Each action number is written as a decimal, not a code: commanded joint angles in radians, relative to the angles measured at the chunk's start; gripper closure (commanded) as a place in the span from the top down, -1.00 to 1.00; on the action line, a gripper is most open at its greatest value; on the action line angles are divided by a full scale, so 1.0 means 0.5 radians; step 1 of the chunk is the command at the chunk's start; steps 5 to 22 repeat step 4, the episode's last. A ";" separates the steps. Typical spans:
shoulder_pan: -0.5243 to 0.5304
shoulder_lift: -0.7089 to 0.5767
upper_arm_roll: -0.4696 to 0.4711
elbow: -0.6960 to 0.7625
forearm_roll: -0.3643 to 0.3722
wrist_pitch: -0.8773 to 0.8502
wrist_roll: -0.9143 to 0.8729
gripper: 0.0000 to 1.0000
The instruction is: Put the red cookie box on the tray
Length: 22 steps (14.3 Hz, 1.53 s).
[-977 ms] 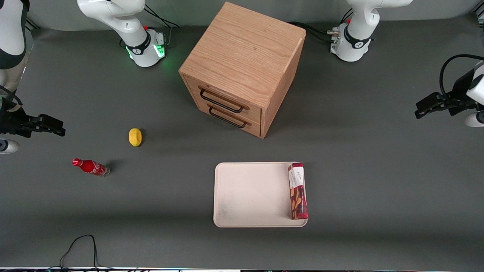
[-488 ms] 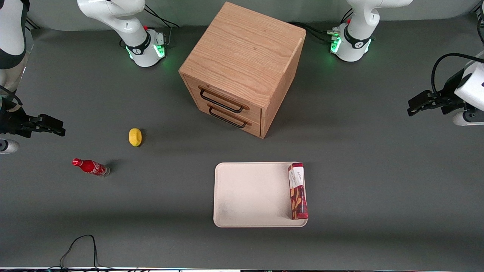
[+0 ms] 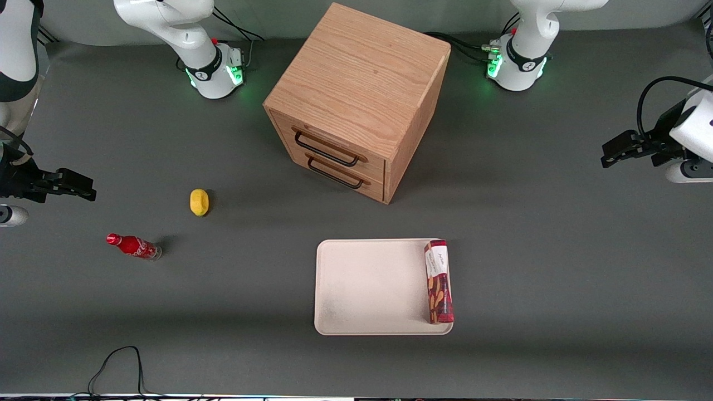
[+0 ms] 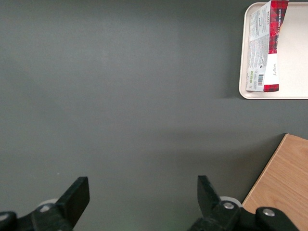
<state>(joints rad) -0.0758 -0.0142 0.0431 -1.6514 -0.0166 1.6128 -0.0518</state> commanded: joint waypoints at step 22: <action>0.029 -0.051 -0.006 -0.035 0.000 -0.023 0.045 1.00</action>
